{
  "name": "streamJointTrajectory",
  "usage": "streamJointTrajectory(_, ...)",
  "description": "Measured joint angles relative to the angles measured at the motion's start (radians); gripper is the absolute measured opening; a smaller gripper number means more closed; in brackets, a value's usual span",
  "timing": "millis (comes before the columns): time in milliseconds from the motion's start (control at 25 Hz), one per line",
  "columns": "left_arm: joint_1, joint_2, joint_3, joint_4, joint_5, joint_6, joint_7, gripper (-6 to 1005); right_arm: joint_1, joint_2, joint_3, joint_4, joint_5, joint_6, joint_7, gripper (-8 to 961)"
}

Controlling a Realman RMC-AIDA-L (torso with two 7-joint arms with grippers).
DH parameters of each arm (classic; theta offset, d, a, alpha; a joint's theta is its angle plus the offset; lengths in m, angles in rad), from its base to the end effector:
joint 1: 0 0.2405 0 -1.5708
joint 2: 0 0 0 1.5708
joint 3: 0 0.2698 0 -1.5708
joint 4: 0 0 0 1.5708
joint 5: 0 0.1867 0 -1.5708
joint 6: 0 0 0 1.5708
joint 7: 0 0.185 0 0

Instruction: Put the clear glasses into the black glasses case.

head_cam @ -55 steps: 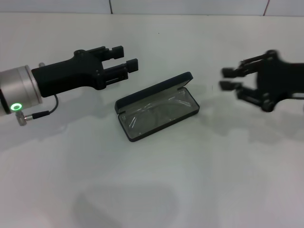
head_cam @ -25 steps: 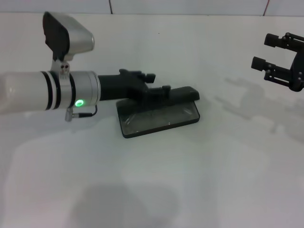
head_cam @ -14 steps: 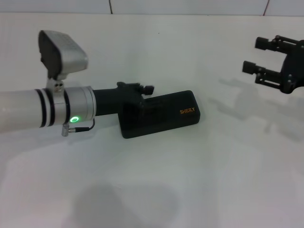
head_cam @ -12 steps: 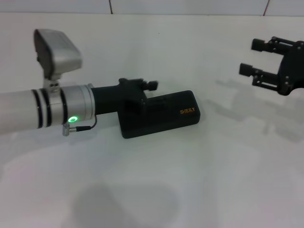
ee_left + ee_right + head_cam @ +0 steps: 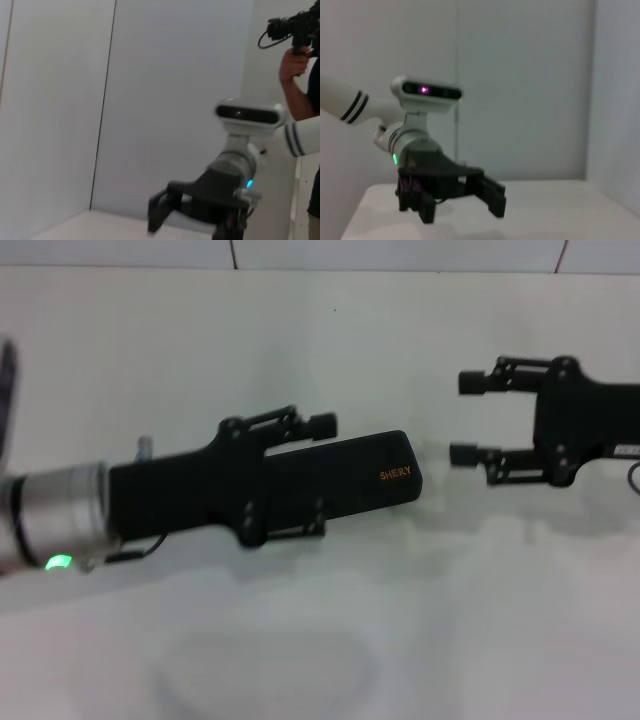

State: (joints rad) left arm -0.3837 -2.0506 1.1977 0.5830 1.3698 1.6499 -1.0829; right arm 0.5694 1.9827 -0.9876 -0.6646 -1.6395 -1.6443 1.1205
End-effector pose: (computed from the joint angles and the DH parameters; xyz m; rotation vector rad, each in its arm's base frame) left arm -0.2026 0.2788 -0.0497 -2.7228 -0.2738 -1.1523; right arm 0.1874 0.3362 -0.0171 -2.8025 -0.0174 0.8696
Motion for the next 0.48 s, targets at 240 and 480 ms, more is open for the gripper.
streamJointTrajectory(240,0.105,-0.032,-0.017,-0.004,-0.001,0.051,0.206,835,-0.015,0.032,-0.009,0.006,-0.039,-0.033,-0.121,726)
streamJointTrajectory(480,0.113,-0.029,-0.021,-0.036,0.003,0.055,0.225,834,-0.007,0.034,-0.009,0.055,-0.034,-0.069,-0.205,839)
